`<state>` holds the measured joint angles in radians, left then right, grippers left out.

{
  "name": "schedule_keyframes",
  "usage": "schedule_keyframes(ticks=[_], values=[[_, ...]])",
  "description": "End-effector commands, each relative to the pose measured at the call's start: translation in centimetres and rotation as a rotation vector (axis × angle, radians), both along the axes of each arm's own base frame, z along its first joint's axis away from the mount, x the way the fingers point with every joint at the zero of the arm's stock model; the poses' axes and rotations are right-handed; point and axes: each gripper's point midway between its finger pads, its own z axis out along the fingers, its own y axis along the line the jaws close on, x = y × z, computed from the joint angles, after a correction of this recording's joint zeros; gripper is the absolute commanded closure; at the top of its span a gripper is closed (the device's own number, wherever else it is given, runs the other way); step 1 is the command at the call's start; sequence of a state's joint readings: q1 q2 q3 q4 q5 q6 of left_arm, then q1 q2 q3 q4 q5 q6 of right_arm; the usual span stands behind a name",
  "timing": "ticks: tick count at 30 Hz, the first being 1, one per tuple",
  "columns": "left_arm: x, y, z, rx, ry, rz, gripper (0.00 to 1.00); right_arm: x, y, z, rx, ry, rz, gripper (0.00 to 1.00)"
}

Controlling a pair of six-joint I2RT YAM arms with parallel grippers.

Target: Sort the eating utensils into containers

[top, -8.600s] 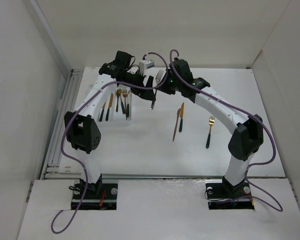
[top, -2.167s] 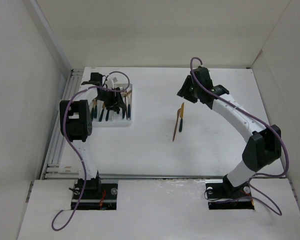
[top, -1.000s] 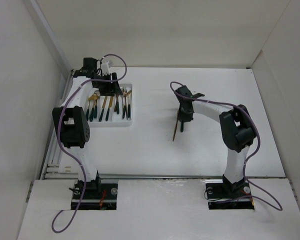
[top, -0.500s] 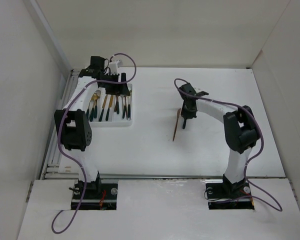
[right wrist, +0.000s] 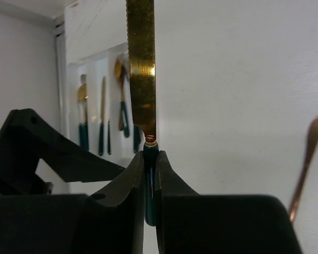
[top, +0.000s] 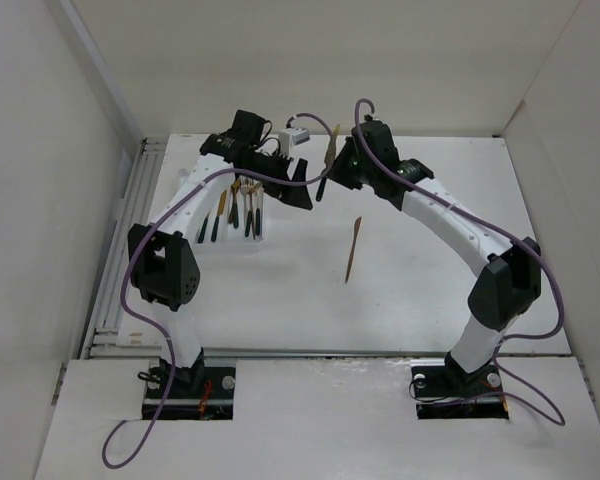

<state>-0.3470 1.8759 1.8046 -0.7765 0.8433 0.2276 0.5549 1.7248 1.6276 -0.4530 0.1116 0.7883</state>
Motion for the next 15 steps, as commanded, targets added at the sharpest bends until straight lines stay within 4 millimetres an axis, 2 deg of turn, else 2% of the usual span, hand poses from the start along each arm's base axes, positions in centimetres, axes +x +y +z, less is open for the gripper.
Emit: schedule_keyframes(ticks=[1,3,4,5,7,11,13,15], values=[[-1.5,-0.9,5.1,-0.098,-0.081,-0.062,0.29,-0.4,3.7,2.8,0.196,-0.008,0.085,1.00],[-1.2,-1.1,5.4,-0.111,-0.077,-0.045,0.28,-0.6,4.7,3.5,0.217,-0.017,0.106,1.00],[-1.0,-1.1,5.4,-0.107,-0.081,-0.034,0.28,-0.9,5.3,3.1,0.213,-0.007,0.119,1.00],[-0.9,-1.1,5.2,-0.107,-0.080,-0.033,0.27,-1.2,5.9,3.7,0.220,-0.018,0.132,1.00],[-0.9,-1.2,4.9,-0.110,-0.057,-0.019,0.27,-1.2,5.9,3.7,0.220,-0.018,0.132,1.00],[-0.6,-1.7,4.0,-0.109,-0.044,-0.009,0.27,-2.1,7.1,3.3,0.236,0.008,0.161,1.00],[-0.3,-1.5,3.6,-0.092,-0.043,0.013,0.36,-2.1,7.3,2.9,0.235,0.018,0.169,1.00],[0.2,-1.1,2.4,-0.053,-0.036,0.042,0.51,-2.1,7.3,2.9,0.235,0.019,0.169,1.00]])
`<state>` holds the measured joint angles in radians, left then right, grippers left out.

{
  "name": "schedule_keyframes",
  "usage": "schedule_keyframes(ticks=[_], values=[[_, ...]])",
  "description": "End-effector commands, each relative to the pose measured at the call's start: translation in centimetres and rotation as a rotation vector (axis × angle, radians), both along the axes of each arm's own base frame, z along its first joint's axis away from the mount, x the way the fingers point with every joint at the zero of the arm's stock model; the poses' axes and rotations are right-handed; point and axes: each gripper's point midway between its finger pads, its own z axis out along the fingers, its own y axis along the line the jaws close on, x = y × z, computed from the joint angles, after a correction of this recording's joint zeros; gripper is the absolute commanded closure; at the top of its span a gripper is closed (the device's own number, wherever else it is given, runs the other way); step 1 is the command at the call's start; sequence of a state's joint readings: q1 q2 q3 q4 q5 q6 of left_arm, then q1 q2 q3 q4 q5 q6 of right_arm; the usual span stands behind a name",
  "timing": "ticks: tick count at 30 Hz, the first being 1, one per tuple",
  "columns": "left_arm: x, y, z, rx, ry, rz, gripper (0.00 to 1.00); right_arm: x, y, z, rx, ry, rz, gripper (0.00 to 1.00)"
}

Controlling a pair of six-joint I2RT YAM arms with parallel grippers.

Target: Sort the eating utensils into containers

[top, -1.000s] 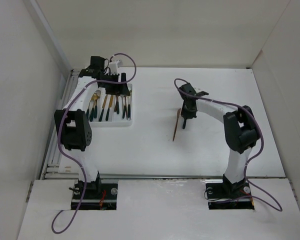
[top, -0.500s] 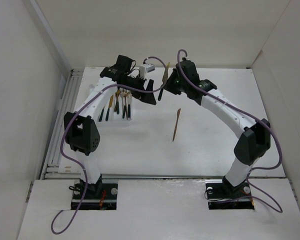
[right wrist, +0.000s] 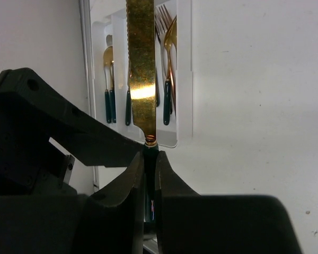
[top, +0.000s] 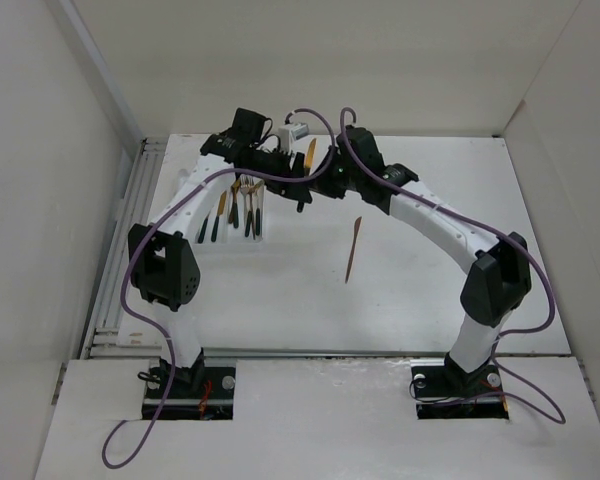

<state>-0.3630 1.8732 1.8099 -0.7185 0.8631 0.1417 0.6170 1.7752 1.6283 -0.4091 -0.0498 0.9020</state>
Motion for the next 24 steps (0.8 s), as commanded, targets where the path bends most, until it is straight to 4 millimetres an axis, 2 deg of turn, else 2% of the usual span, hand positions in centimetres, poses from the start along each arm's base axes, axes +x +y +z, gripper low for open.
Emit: schedule_keyframes(ticks=[1,6,14,16,17,19,21,22,23,24], values=[[0.1,0.2,1.2,-0.003,-0.050,0.023,0.66,0.6,1.4,3.9,0.092,-0.079,0.019,1.00],[0.0,0.4,0.5,0.011,-0.034,0.028,0.98,0.2,2.0,4.9,0.113,-0.100,0.036,1.00],[0.1,0.7,0.2,0.013,-0.017,0.042,1.00,0.0,2.1,4.3,0.117,-0.084,0.040,1.00],[0.0,0.7,0.2,0.012,-0.010,0.047,1.00,0.1,2.4,4.8,0.134,-0.102,0.049,1.00],[0.4,1.2,0.2,0.012,-0.010,0.061,1.00,0.1,2.3,4.9,0.144,-0.094,0.066,0.97],[1.1,1.9,0.2,0.013,-0.012,0.093,1.00,0.4,2.2,4.6,0.148,-0.091,0.068,0.75],[2.3,4.1,-0.8,0.038,0.009,0.163,1.00,0.8,1.8,4.6,0.148,-0.092,0.058,0.53],[2.6,5.0,-1.1,0.041,0.018,0.184,1.00,0.7,0.9,5.3,0.151,-0.106,0.039,0.47],[3.3,6.2,-2.0,0.066,0.032,0.222,1.00,0.6,0.5,5.5,0.148,-0.112,0.028,0.46],[4.3,8.5,-2.6,0.079,0.042,0.284,1.00,0.9,-0.5,5.1,0.138,-0.115,-0.002,0.44]])
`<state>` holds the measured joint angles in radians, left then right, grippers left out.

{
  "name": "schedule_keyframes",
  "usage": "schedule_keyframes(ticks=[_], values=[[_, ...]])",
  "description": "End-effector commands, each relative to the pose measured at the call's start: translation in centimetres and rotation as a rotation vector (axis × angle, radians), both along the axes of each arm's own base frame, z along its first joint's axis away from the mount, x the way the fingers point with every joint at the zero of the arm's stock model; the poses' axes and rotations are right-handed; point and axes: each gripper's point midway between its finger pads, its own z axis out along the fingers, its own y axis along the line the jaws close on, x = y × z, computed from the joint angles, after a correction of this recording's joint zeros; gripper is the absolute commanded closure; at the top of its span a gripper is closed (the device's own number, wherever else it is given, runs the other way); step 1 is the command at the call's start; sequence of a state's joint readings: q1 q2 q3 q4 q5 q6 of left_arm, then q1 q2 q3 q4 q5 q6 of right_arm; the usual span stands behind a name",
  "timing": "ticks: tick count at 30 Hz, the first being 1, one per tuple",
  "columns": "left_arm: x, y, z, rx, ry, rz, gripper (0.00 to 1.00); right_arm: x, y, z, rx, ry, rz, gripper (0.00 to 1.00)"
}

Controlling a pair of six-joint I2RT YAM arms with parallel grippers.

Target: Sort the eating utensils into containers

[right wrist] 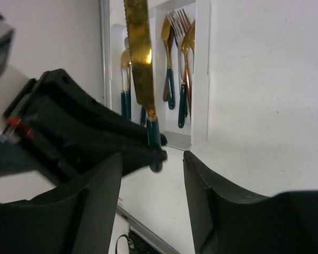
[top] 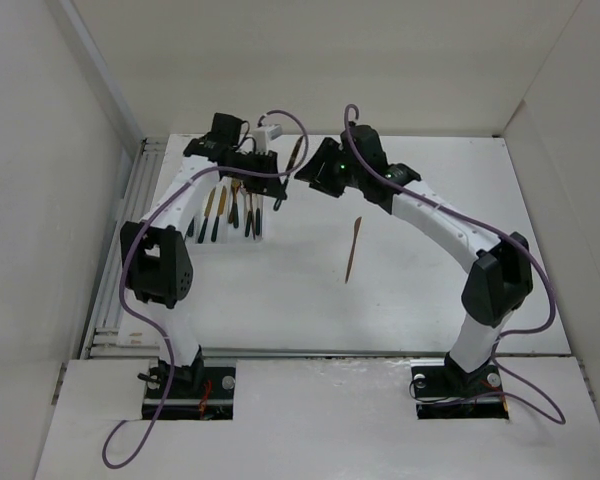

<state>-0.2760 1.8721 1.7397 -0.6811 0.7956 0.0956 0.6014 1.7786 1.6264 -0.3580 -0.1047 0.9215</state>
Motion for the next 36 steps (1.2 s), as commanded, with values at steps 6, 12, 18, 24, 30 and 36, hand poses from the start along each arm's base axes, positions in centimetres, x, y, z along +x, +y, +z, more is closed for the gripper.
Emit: schedule_keyframes(ticks=[6,12,18,24,30,36], values=[[4.9,14.1,-4.3,0.201,0.015,0.359,1.00,0.1,-4.0,4.3,-0.006,-0.149,-0.065,0.43],[5.8,17.4,-8.4,0.285,0.054,0.417,1.00,0.5,-5.5,2.4,-0.063,-0.117,-0.094,0.43],[6.4,20.4,-11.8,0.301,0.138,0.503,1.00,0.6,-5.7,2.4,-0.060,-0.115,-0.095,0.43],[5.6,21.1,-15.0,0.331,0.217,0.508,1.00,0.6,-6.4,1.5,-0.089,-0.100,-0.094,0.39],[5.3,20.8,-15.0,0.322,0.229,0.501,0.75,0.2,-10.2,-4.0,-0.269,0.034,-0.156,0.30],[5.3,20.9,-13.2,0.322,0.205,0.497,0.49,-1.0,-13.8,-11.1,-0.514,0.153,-0.190,0.30]])
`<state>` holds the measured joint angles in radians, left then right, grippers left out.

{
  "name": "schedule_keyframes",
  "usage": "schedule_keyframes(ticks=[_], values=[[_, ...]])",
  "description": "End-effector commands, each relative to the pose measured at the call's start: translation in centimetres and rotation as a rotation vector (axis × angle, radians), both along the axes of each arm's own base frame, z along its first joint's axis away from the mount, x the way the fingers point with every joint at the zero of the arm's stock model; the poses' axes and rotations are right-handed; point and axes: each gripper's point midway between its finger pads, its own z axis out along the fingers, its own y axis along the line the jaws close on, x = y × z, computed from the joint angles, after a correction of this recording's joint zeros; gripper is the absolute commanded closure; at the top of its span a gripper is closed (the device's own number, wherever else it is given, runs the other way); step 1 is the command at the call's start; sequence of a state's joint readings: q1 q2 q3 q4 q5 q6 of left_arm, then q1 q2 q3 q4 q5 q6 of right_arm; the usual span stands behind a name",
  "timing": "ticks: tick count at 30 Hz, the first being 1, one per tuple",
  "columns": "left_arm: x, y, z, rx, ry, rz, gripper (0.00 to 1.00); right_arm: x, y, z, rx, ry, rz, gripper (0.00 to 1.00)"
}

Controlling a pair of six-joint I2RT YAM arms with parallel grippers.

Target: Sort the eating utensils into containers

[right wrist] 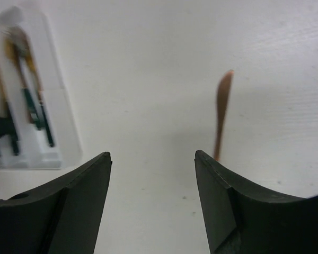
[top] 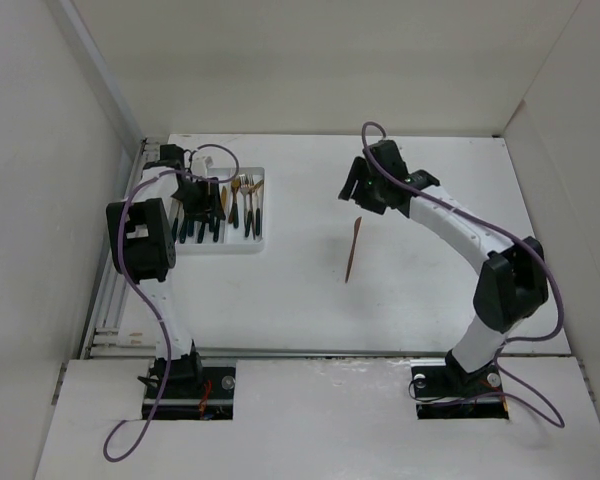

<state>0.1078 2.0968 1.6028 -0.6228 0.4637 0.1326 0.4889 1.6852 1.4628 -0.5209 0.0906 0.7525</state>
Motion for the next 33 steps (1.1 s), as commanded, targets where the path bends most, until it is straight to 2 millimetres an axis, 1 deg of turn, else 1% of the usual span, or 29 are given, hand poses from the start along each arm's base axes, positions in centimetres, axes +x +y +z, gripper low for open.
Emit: schedule_keyframes(ticks=[1,2,3,4,5,6,8,9,10,11,12,13,17,18,20,21,22,23,24,25,26,27,28,29,30,31,32,33], values=[[0.3,-0.1,3.4,-0.003,-0.052,-0.012,0.47,-1.3,-3.2,-5.6,-0.202,0.117,-0.031,0.30],[0.4,-0.1,3.7,-0.003,-0.055,-0.012,0.46,-1.4,-3.5,-6.5,-0.219,0.134,-0.036,0.30],[1.0,0.1,4.4,0.010,-0.078,-0.008,0.46,-1.6,-3.7,-7.6,-0.239,0.155,-0.040,0.33],[1.0,0.1,5.1,0.007,-0.082,0.001,0.45,-1.7,-3.8,-8.9,-0.261,0.179,-0.029,0.33],[1.1,0.3,5.8,0.020,-0.093,0.005,0.45,-1.7,-3.8,-9.4,-0.268,0.192,-0.028,0.35],[1.4,0.5,6.0,0.033,-0.100,0.010,0.45,-1.8,-3.6,-10.1,-0.283,0.200,-0.022,0.36],[1.7,0.7,7.7,0.045,-0.134,0.023,0.45,-1.9,-3.2,-11.4,-0.306,0.224,-0.002,0.38],[1.7,0.2,8.5,0.046,-0.153,0.013,0.45,-2.2,-2.9,-11.8,-0.334,0.230,0.004,0.38],[1.9,0.3,8.8,0.047,-0.162,0.013,0.43,-1.9,-2.2,-11.7,-0.348,0.221,0.019,0.38],[1.7,0.2,9.3,0.047,-0.166,0.013,0.43,-1.8,-2.3,-12.8,-0.371,0.245,0.017,0.38],[1.9,0.3,9.7,0.048,-0.177,0.013,0.43,-2.1,-1.9,-13.2,-0.384,0.261,0.031,0.38],[1.8,-0.2,10.1,0.048,-0.186,0.004,0.43,-1.8,-1.5,-13.1,-0.397,0.246,0.028,0.38],[1.7,-0.5,11.3,0.032,-0.206,-0.004,0.43,-2.8,-2.4,-15.1,-0.445,0.307,0.030,0.38],[1.5,-0.5,11.2,0.031,-0.198,-0.004,0.43,-2.8,-2.3,-15.3,-0.438,0.306,0.023,0.38],[1.6,-0.5,11.9,0.033,-0.217,-0.004,0.43,-3.9,-2.0,-16.1,-0.430,0.337,0.051,0.39],[1.6,-0.5,12.0,0.033,-0.217,-0.004,0.43,-3.7,-1.8,-16.1,-0.420,0.330,0.043,0.41],[1.8,-0.5,12.7,0.034,-0.235,-0.003,0.43,-4.1,-1.8,-16.4,-0.416,0.344,0.051,0.43],[1.5,-0.5,12.6,0.033,-0.225,-0.003,0.43,-4.3,-1.7,-16.8,-0.412,0.357,0.058,0.45],[1.7,-0.5,13.3,0.035,-0.245,-0.003,0.43,-4.6,-1.8,-17.1,-0.417,0.365,0.059,0.53],[1.6,-0.9,13.3,0.034,-0.245,-0.012,0.43,-4.7,-1.7,-17.5,-0.415,0.378,0.066,0.59],[1.7,-0.8,13.3,0.042,-0.244,-0.009,0.43,-5.0,-1.9,-17.8,-0.419,0.386,0.066,0.67],[1.6,-0.8,13.9,0.043,-0.255,-0.008,0.43,-5.4,-1.9,-18.0,-0.415,0.399,0.074,0.86],[1.6,-0.8,13.9,0.043,-0.255,-0.008,0.43,-5.5,-1.7,-18.0,-0.405,0.405,0.081,0.94],[1.8,-1.1,14.3,0.047,-0.269,-0.025,0.43,-5.7,-1.8,-18.7,-0.410,0.414,0.082,1.00],[1.5,-1.0,14.6,0.055,-0.268,-0.021,0.43,-5.7,-1.8,-18.7,-0.410,0.414,0.082,1.00],[1.5,-1.4,14.6,0.054,-0.269,-0.030,0.43,-5.7,-1.8,-18.7,-0.410,0.414,0.082,1.00],[1.5,-1.4,14.6,0.054,-0.269,-0.030,0.42,-5.9,-1.9,-19.3,-0.415,0.423,0.083,1.00],[1.4,-1.4,15.0,0.055,-0.278,-0.030,0.41,-5.6,-2.3,-19.3,-0.413,0.426,0.071,1.00]])
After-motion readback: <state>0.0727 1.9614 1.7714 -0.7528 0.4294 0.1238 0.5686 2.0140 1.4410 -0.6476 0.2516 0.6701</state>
